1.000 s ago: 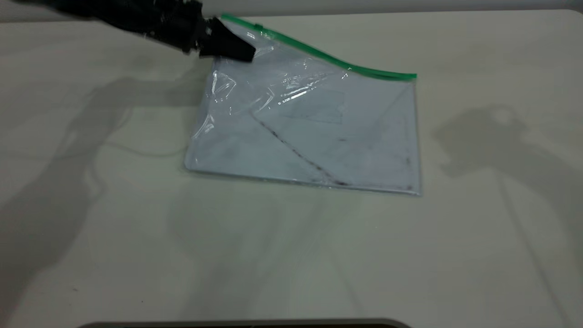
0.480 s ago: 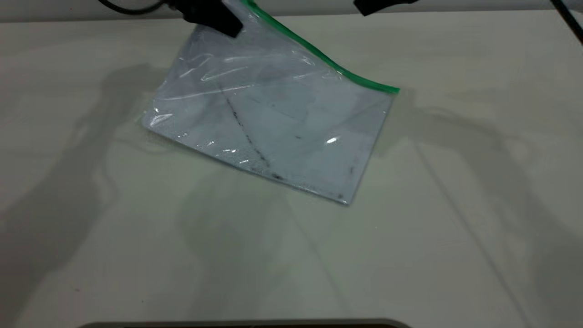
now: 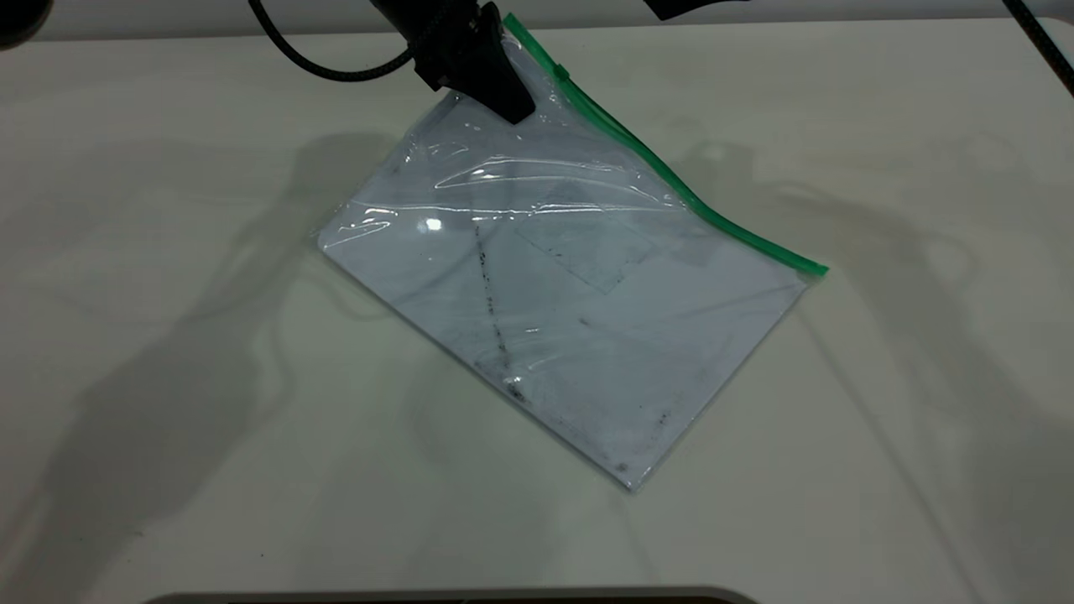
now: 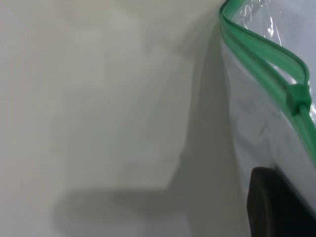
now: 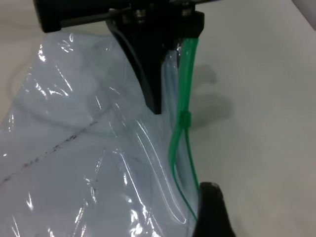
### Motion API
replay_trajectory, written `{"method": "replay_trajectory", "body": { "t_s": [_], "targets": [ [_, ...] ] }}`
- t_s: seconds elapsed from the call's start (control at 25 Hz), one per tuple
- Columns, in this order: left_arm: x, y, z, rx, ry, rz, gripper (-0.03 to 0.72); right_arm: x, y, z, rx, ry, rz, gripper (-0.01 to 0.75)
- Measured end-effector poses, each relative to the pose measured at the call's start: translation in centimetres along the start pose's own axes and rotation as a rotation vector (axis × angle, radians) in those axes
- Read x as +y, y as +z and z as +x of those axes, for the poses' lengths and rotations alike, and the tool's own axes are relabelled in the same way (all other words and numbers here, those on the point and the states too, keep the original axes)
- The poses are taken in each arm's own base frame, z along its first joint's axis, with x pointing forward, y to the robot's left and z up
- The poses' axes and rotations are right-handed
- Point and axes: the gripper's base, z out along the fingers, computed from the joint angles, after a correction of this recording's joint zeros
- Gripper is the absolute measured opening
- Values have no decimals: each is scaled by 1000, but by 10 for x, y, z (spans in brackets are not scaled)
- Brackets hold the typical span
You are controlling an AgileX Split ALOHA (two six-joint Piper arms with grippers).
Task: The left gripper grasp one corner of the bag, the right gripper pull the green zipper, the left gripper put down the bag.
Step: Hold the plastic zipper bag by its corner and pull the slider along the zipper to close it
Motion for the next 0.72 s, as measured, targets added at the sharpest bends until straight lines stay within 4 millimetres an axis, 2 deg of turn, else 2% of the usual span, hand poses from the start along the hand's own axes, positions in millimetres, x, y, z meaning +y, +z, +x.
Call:
{"method": "replay_trajectory", "body": {
  "t_s": [0.12,0.32,0.72],
  "targets": [
    [0,0,0,0,0,0,53,0,6,5,-2,3,-5,549],
    [0,-3,-3,-1,5,-6,53,2,26,20,-30,32,-15,549],
    [0,-6,-4,2,-35,-11,53,1,42,22,-173,149,-4,527]
  ]
}}
